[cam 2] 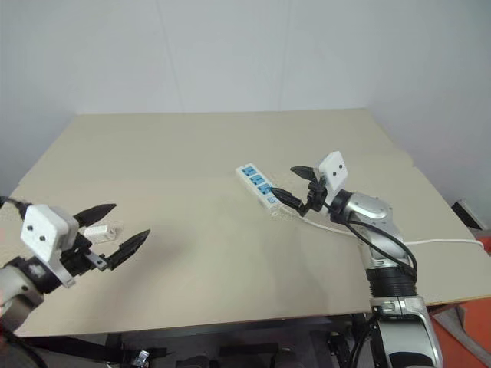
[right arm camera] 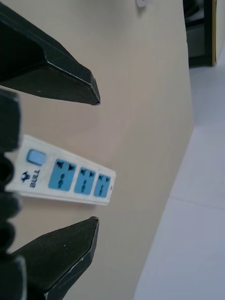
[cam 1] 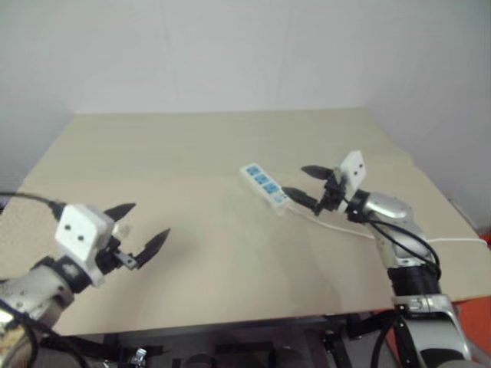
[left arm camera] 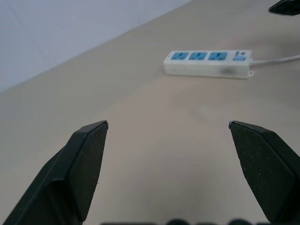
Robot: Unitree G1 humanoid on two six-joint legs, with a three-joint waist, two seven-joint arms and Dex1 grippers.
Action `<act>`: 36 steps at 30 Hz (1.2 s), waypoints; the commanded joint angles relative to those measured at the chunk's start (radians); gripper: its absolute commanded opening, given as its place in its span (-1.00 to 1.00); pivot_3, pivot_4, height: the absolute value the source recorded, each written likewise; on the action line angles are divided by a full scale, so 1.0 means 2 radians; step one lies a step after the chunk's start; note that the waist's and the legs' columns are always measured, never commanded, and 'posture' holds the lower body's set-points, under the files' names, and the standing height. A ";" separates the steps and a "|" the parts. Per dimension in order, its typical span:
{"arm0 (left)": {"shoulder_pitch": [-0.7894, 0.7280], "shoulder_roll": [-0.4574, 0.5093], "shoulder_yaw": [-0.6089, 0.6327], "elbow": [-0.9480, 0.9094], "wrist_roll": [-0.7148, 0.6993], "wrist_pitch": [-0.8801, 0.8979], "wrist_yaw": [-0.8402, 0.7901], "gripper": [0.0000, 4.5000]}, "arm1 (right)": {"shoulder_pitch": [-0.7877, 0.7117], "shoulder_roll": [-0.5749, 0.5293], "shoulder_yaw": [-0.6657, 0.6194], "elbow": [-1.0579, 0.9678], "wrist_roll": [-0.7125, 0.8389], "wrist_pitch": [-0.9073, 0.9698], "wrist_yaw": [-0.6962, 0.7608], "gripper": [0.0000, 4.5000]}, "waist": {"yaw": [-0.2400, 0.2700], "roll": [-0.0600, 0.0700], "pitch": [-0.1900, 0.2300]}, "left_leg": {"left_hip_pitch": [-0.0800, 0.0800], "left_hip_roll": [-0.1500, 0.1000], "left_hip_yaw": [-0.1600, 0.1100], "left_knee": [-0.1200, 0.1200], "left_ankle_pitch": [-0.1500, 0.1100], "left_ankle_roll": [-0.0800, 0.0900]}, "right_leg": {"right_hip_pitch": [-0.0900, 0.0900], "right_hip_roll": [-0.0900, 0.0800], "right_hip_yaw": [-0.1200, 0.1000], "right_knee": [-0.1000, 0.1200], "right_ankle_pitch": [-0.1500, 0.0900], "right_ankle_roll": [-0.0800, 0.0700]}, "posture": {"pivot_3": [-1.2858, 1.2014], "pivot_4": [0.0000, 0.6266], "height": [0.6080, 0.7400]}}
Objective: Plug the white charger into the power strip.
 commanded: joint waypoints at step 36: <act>-0.237 -0.007 -0.133 0.166 0.013 -0.020 -0.163 1.00 | -0.009 0.169 0.046 0.068 -0.134 -0.007 -0.274 0.99 | -0.013 0.000 0.000 | -0.002 0.000 -0.001 0.000 0.000 0.000 | -0.002 0.000 0.000 0.001 0.001 0.001 | 0.03 -0.52 1.00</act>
